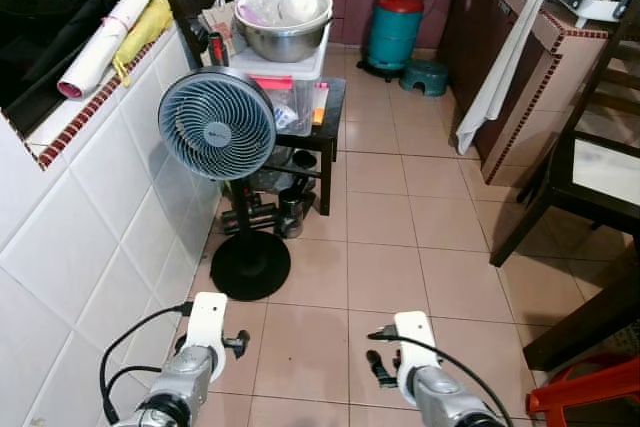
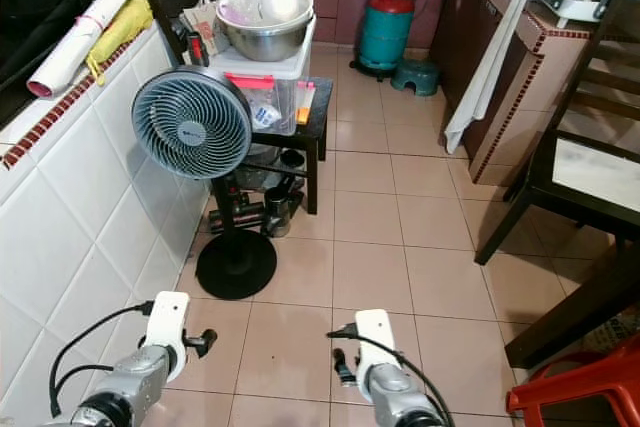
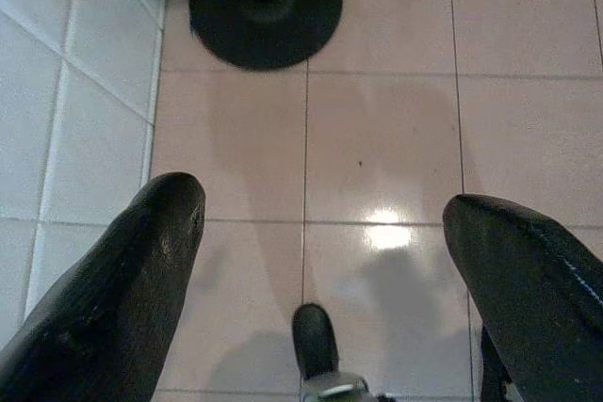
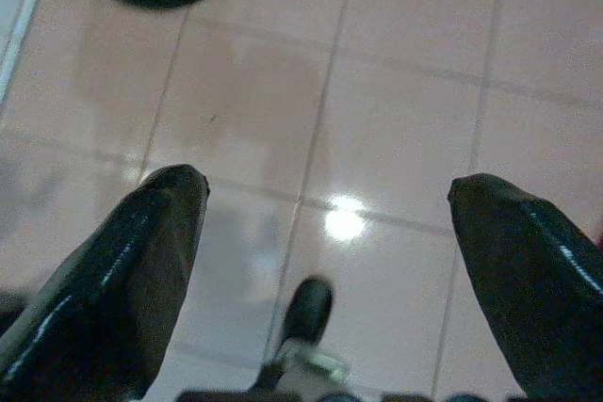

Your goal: Setting the table

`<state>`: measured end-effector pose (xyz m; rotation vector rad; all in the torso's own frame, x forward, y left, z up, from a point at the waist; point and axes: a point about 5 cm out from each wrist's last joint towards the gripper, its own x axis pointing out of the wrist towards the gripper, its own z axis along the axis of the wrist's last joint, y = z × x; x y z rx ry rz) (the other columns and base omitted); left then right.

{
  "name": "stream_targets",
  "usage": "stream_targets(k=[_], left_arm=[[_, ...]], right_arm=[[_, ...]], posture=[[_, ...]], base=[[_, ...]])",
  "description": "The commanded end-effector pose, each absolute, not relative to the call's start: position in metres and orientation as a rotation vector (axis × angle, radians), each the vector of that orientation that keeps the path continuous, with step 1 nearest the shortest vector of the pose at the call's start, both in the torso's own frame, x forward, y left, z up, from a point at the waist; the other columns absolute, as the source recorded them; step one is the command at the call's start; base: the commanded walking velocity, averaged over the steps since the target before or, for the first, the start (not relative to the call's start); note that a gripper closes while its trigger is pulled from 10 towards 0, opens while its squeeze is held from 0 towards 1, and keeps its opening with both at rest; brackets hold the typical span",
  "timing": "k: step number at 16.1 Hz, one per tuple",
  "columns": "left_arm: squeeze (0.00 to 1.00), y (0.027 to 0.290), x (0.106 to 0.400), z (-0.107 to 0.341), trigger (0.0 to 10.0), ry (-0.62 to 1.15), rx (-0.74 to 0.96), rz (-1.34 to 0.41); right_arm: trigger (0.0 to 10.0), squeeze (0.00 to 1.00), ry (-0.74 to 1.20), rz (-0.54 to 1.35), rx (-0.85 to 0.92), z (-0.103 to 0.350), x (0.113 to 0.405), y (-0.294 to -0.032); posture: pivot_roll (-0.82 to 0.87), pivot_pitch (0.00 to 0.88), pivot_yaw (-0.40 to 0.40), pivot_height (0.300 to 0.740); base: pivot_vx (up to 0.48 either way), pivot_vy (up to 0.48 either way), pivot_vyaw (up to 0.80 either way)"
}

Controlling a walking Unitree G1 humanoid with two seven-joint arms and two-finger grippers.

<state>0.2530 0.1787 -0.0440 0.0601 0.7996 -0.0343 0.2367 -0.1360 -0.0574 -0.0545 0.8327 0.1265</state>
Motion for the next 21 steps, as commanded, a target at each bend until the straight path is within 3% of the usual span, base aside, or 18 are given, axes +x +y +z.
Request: stream_targets(k=[1,3,8,14,21], left_arm=[[0.0,0.181,0.268,-0.031,10.0,0.723,0.045,-0.041],[0.0,0.182,0.287,-0.011,10.0,0.574,0.034,-0.105],[0.0,0.194,0.291,0.015,10.0,0.362,0.023,-0.171],[0.0,0.204,0.231,0.026,10.0,0.252,-0.005,-0.174],[0.0,0.202,0.231,0.077,10.0,-0.055,-0.019,-0.085]], right_arm=[[10.0,0.0,0.732,0.079,-0.058,-0.043,0.256,-0.149],[10.0,0.0,0.619,0.091,0.025,-0.026,0.274,-0.156],[10.0,0.0,0.378,0.156,0.034,0.007,0.293,-0.17],[10.0,0.0,0.193,0.145,0.008,0.03,0.244,-0.186],[10.0,0.0,0.047,0.137,-0.016,0.071,0.214,-0.184]], posture=[[0.08,0.0,-0.024,0.74],[0.07,0.0,-0.019,0.74],[0.04,0.0,-0.015,0.74],[0.05,0.0,-0.025,0.74],[0.05,0.0,-0.007,0.74]], base=[[0.0,0.0,0.0],[0.0,0.0,0.0],[0.0,0.0,0.0],[0.0,0.0,0.0],[0.0,0.0,0.0]])
